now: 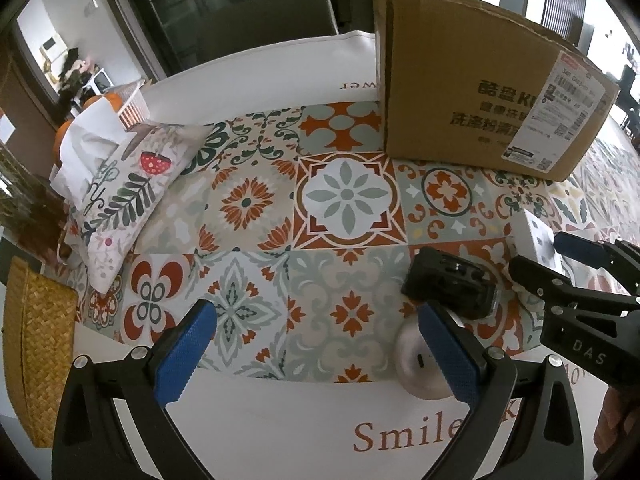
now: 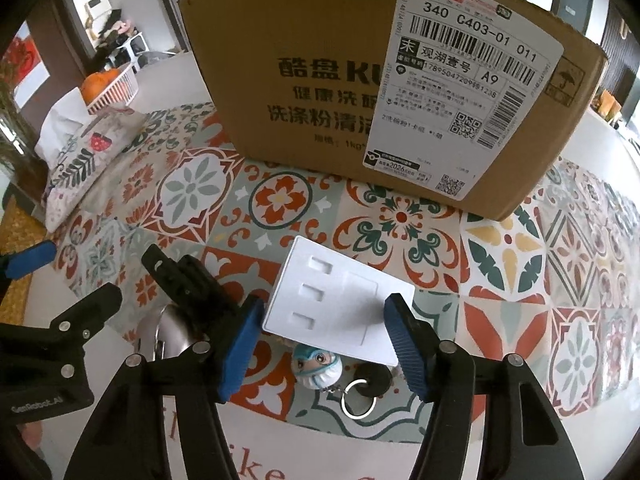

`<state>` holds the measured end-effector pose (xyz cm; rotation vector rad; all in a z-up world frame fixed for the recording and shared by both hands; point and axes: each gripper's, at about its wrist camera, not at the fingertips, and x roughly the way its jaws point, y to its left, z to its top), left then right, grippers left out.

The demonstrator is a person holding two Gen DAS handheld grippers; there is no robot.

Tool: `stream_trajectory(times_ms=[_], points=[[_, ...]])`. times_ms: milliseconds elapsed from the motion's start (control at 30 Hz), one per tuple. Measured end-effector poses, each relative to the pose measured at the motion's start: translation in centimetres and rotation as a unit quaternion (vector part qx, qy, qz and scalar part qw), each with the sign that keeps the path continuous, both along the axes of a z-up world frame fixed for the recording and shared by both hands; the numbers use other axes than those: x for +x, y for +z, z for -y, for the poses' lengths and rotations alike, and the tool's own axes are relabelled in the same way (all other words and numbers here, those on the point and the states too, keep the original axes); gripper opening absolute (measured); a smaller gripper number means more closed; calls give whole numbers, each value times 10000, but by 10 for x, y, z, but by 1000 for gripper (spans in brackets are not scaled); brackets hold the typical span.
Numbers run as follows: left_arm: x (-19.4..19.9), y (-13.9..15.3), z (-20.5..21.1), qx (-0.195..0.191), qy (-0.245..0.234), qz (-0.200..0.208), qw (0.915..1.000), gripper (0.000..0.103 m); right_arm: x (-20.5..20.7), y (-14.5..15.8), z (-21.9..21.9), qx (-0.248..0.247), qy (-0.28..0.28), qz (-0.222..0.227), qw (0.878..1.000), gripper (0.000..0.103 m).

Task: Organize rigid objects
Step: 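Lower the right tool onto the white power bank and close on it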

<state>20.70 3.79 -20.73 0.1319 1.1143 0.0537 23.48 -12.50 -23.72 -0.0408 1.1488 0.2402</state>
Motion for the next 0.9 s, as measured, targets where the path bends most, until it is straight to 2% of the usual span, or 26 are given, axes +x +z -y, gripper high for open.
stream_trajectory(times_ms=[433, 533, 633, 900], points=[[11, -13, -6, -169, 257, -158, 9994, 102, 22, -3, -11, -203, 396, 61, 9990, 65], [10, -11, -4, -149, 203, -90, 9996, 102, 19, -1, -8, -170, 287, 64, 9994, 69], [8, -8, 1, -151, 112, -8, 9998, 102, 12, 3, -2, -78, 108, 155, 9998, 80], [9, -13, 6, -159, 28, -10, 9999, 102, 10, -5, 10, -24, -79, -24, 10000, 84]])
